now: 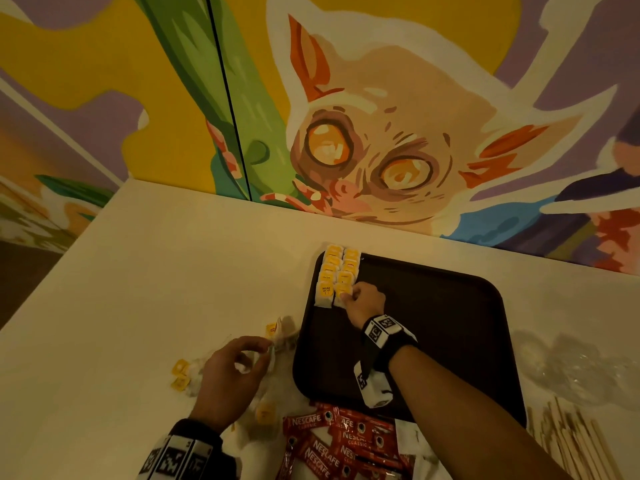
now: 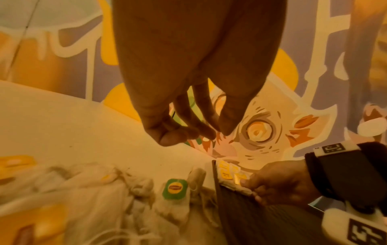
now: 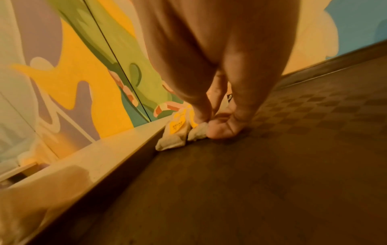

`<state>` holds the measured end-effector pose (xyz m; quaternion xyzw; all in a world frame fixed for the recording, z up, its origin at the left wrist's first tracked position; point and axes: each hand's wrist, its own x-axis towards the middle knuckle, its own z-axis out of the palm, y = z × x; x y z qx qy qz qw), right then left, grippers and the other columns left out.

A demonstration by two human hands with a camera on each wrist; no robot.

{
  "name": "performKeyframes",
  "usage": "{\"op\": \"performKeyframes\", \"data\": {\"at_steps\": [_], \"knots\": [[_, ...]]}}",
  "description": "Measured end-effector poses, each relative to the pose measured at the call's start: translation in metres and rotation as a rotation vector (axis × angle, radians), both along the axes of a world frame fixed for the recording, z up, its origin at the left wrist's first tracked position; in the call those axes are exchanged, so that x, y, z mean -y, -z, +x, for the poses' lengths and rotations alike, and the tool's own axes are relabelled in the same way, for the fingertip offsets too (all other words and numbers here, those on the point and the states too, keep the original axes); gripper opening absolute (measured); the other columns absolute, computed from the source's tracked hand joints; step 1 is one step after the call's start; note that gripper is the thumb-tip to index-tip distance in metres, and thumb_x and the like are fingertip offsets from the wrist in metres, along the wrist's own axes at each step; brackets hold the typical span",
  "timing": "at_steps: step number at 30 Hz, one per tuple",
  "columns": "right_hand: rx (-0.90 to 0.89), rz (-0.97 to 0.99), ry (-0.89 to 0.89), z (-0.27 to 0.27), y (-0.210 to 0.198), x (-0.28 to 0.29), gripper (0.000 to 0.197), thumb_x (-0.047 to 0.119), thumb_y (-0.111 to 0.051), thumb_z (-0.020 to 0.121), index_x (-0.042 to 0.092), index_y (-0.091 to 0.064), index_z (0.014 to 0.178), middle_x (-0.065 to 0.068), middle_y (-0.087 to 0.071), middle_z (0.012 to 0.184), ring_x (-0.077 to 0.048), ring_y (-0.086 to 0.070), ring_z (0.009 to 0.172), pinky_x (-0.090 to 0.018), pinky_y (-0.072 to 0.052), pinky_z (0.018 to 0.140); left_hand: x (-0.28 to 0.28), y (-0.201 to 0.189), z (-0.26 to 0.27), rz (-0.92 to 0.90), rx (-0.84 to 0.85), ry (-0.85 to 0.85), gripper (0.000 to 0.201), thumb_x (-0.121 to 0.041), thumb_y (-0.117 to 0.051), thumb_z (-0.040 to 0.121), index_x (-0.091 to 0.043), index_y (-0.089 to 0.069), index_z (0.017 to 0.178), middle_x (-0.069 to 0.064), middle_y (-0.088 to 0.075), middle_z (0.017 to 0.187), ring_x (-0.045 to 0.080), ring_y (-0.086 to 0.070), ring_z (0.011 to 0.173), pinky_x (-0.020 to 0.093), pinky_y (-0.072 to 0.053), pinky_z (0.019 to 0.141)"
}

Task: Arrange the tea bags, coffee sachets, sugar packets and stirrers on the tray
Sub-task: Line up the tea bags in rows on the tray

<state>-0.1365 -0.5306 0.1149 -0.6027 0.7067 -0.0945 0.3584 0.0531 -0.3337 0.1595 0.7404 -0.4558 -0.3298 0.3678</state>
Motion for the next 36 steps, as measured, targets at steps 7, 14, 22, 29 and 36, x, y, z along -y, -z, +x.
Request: {"op": "performKeyframes", "data": {"at_steps": [7,14,22,29,36], "knots": [[0.085,-0.045,0.088,-0.001,0.001,-0.004,0.025,0.019,-0.069,0.088,0.011,-0.052,0.105,-0.013,-0.061,0.110,-0.027,-0.059,0.101,-0.028,-0.041,0.073,-0.022,0.009,0.024,0.113,-0.013,-0.176,0.026,-0.019,-0.074,0.082,-0.027,-0.064,0.105,-0.008,-0.067,0.101,0.015,-0.064,0.075,0.025,-0.050,0.061],[0.139,-0.224,0.010,0.010,-0.021,-0.036,0.027,0.016,-0.063,0.092,0.013,-0.053,0.117,-0.012,-0.052,0.119,-0.023,-0.055,0.102,-0.027,-0.041,0.078,-0.059,0.008,0.046,0.284,0.001,-0.225,0.068,-0.029,-0.082,0.073,-0.025,-0.046,0.131,0.004,-0.049,0.118,0.018,-0.059,0.088,0.020,-0.047,0.063],[0.222,-0.064,-0.604,0.058,-0.029,-0.099,0.042,0.007,-0.062,0.090,0.022,-0.051,0.128,0.000,-0.042,0.125,-0.016,-0.056,0.103,-0.024,-0.050,0.089,-0.046,0.040,0.037,0.490,0.212,-0.036,0.110,-0.058,-0.076,0.065,-0.032,-0.012,0.151,0.006,-0.025,0.147,0.031,-0.040,0.129,0.041,-0.042,0.102],[0.033,0.085,-0.819,0.078,-0.021,-0.129,0.048,0.020,-0.059,0.095,0.011,-0.043,0.139,-0.007,-0.030,0.147,-0.025,-0.042,0.129,-0.032,-0.040,0.106,-0.034,0.045,0.017,0.468,0.324,0.015,0.055,-0.040,-0.063,0.086,-0.021,-0.043,0.133,0.006,-0.034,0.135,0.030,-0.038,0.125,0.035,-0.037,0.103],[0.067,0.061,-0.767,0.073,-0.021,-0.137,0.046,0.017,-0.061,0.093,0.009,-0.048,0.137,-0.005,-0.038,0.140,-0.023,-0.043,0.129,-0.028,-0.038,0.107,-0.031,0.039,0.020,0.262,0.216,-0.024,0.029,-0.025,-0.061,0.090,-0.017,-0.060,0.118,0.004,-0.061,0.113,0.023,-0.056,0.101,0.025,-0.040,0.079]]}}
